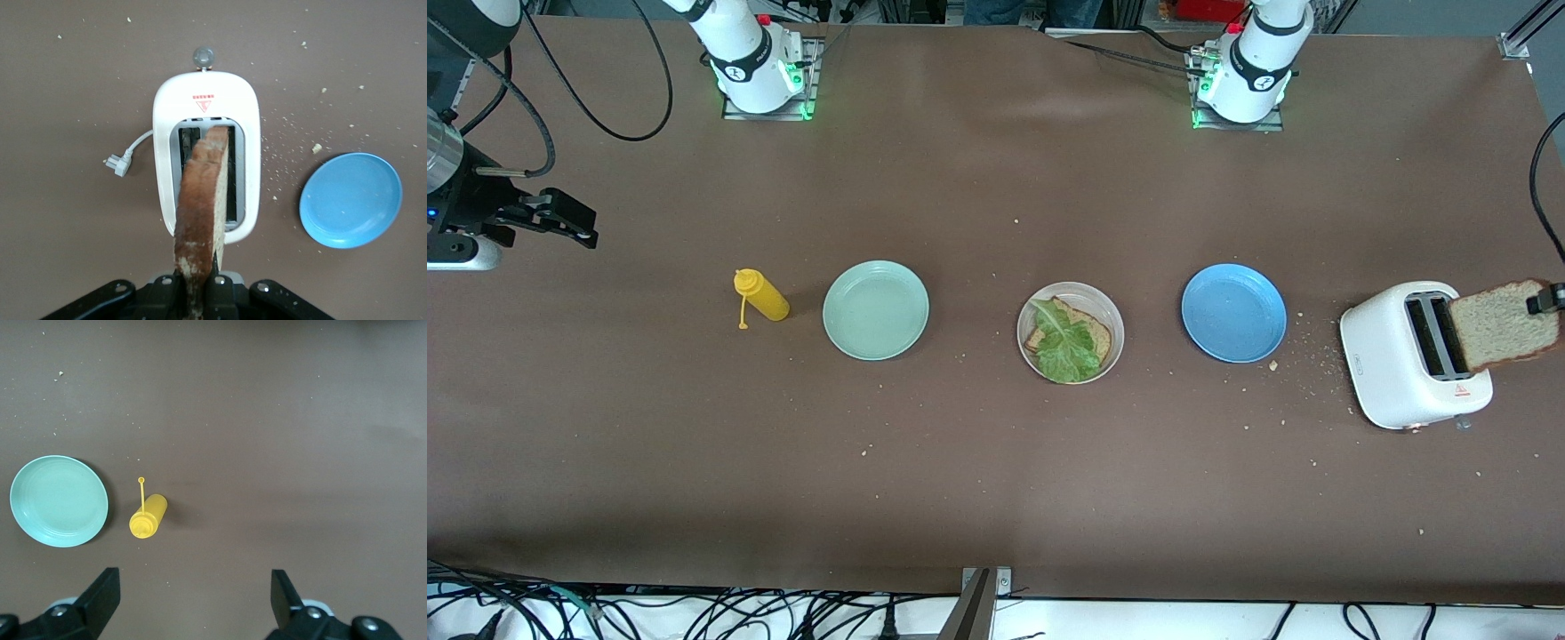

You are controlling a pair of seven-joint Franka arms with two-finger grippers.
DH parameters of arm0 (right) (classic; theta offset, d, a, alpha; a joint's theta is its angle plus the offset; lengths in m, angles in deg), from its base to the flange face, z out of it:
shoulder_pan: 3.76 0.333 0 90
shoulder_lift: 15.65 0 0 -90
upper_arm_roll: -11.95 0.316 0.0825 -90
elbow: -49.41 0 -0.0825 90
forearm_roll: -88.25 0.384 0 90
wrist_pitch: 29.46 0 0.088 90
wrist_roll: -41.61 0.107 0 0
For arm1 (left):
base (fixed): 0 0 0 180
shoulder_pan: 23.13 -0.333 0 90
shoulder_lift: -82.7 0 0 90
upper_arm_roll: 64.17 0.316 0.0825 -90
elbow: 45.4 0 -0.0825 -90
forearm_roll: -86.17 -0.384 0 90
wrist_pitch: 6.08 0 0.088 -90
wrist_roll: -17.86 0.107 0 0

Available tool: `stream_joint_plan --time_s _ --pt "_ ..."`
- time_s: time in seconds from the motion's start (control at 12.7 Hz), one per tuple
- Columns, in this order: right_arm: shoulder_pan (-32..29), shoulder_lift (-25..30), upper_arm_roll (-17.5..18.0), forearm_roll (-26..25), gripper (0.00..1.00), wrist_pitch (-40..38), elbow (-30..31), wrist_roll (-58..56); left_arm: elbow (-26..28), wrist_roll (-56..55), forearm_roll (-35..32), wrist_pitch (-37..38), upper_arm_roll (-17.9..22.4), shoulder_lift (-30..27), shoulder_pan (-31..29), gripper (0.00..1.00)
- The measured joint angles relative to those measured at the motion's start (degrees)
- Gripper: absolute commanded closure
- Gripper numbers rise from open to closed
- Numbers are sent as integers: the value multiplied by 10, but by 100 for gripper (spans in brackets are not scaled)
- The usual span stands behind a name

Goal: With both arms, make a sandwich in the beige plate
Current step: 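Carry the bread slice with the left gripper over the beige plate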

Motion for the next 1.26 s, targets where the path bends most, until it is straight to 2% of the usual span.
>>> stream_joint_plan --time_s 0.32,0.55,0.71,0.87,1.03,1.26 --pt "0 -1 1 0 0 21 2 0 -16 -3 104 57 -1 -48 1 100" --pt "1 -7 3 0 0 29 5 0 -15 -39 221 66 0 -72 1 100" --pt "-1 -8 2 0 0 28 5 0 1 -59 308 71 -2 -69 5 100" --pt "-6 -8 1 0 0 29 5 0 39 -59 388 71 -11 -48 18 100" --pt "-8 -8 1 0 0 31 6 0 72 -57 447 64 -32 -4 40 100" --pt "-8 -10 2 0 0 30 7 0 120 -17 495 -18 -71 68 92 100"
